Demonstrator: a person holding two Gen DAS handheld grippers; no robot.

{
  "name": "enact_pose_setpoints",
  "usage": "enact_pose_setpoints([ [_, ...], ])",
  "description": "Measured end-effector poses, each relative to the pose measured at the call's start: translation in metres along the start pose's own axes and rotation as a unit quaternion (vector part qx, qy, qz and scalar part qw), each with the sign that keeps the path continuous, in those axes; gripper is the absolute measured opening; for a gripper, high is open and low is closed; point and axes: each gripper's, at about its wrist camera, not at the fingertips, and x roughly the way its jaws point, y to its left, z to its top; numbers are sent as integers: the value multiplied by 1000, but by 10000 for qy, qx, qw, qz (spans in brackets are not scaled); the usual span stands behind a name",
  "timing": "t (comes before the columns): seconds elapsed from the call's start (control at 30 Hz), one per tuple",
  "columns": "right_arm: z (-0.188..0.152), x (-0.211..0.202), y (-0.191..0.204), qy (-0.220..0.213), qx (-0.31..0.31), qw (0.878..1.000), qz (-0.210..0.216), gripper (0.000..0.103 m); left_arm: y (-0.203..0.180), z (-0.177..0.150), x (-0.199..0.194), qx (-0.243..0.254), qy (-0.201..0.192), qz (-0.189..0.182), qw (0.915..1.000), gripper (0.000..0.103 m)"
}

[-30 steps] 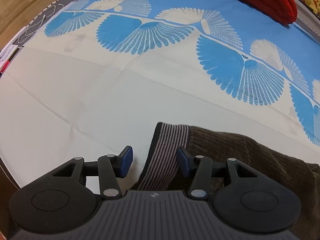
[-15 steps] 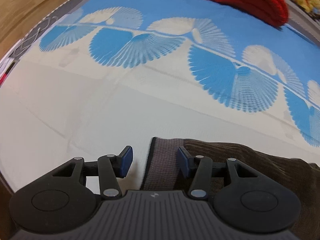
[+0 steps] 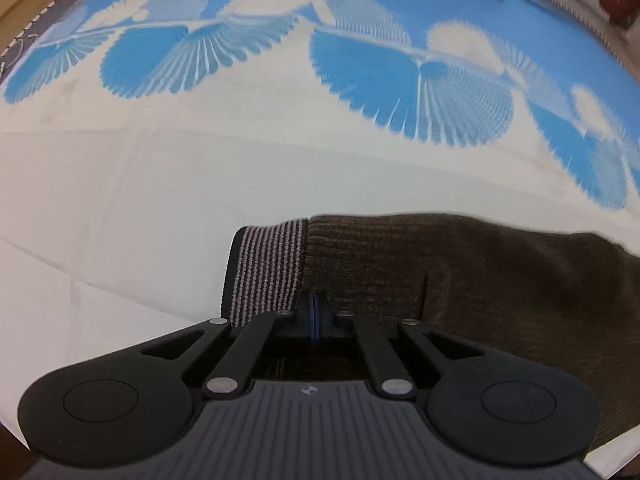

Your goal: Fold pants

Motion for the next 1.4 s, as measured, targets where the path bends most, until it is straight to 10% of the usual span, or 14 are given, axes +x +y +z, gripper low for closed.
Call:
enact_pose_setpoints([
  [0.13, -32, 2, -20, 881, 74, 9961, 36, 36, -8, -10, -26, 295, -432, -157, 9985, 9],
  [0.23, -53, 13, -45, 1366, -44, 9862, -930, 35, -1, -16, 0, 461, 116, 196, 9987, 5],
  [0.3, -56, 12, -70, 1409, 270, 9831, -1141, 0, -5, -17, -7, 494, 69, 248, 9984, 5],
  [0.4, -54, -6, -94, 1246, 1394, 9778, -949, 0, -17, -23, -32, 569, -285, 121, 9979, 9],
  [0.67, -61, -26, -105, 964, 2218, 9675, -742, 37, -45, -49, -59, 690, -501, -496, 9951, 10],
  [0.83, -65, -9, -117, 948, 2570, 9601, -564, 38, -73, -82, -67, 787, -439, -810, 9926, 15],
  [0.9, -64, -9, -114, 925, 2392, 9641, -683, 10, -89, -94, -62, 1085, -351, -759, 9906, 15],
  [1.1, -50, -54, -91, 203, 2235, 9707, -852, 6, -104, -105, -51, 1531, -303, -663, 9855, 23],
  [1.27, -77, -35, -120, 954, 2956, 9411, -1333, 11, -99, -112, -23, 1735, 300, -226, 9841, 32],
  [1.4, -73, -47, -113, 732, 2597, 9506, -1536, 38, -91, -109, -42, 1473, -148, -550, 9875, 32],
])
